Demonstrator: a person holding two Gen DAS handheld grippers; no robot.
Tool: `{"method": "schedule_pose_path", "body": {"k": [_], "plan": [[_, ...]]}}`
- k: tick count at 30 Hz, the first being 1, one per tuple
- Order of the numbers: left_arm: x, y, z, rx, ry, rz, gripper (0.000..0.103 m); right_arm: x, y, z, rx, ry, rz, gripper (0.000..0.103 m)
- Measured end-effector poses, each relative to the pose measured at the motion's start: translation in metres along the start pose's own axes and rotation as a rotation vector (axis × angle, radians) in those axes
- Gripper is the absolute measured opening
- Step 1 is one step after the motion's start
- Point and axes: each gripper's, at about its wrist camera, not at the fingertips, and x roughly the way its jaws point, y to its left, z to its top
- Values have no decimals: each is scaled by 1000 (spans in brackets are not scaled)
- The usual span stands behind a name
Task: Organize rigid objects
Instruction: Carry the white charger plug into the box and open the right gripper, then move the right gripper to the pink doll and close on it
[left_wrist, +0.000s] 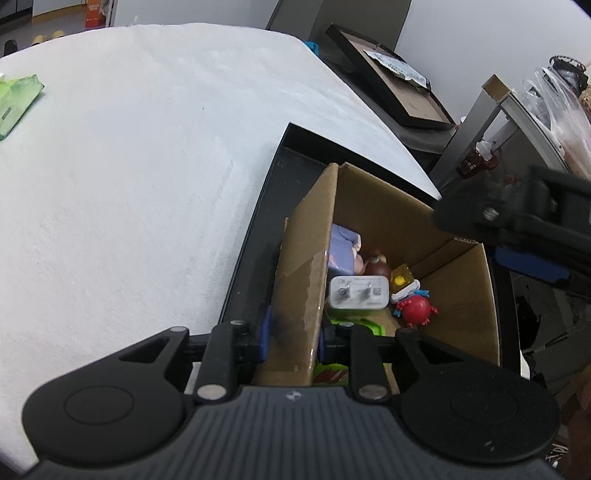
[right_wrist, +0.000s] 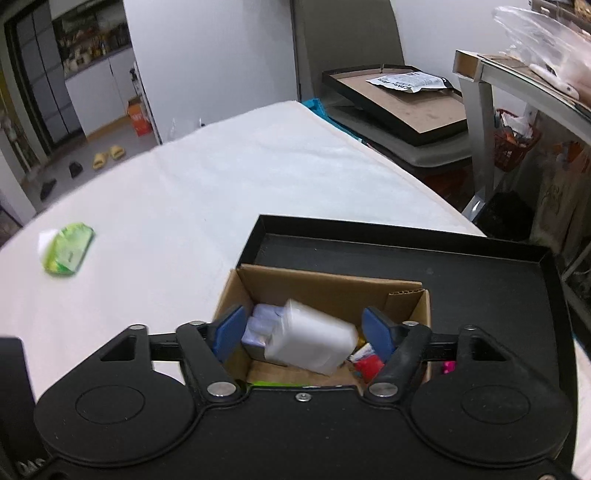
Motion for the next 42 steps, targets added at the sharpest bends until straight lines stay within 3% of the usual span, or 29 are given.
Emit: {"method": "schedule_pose_path", "body": {"k": [17, 22, 36, 42], "plan": [[-21, -8, 6, 33, 28, 47, 28, -40, -37, -1, 66, -38, -70, 78], [-32, -14, 3, 76, 17, 94, 35, -52, -49, -8, 70, -59, -67, 80], [-40, -40, 6, 146, 15, 201, 38, -57, -92, -36, 123, -80, -48, 84], [-39, -50, 6, 162, 23, 241, 47, -49, -108, -46, 130, -83, -37, 86]]}}
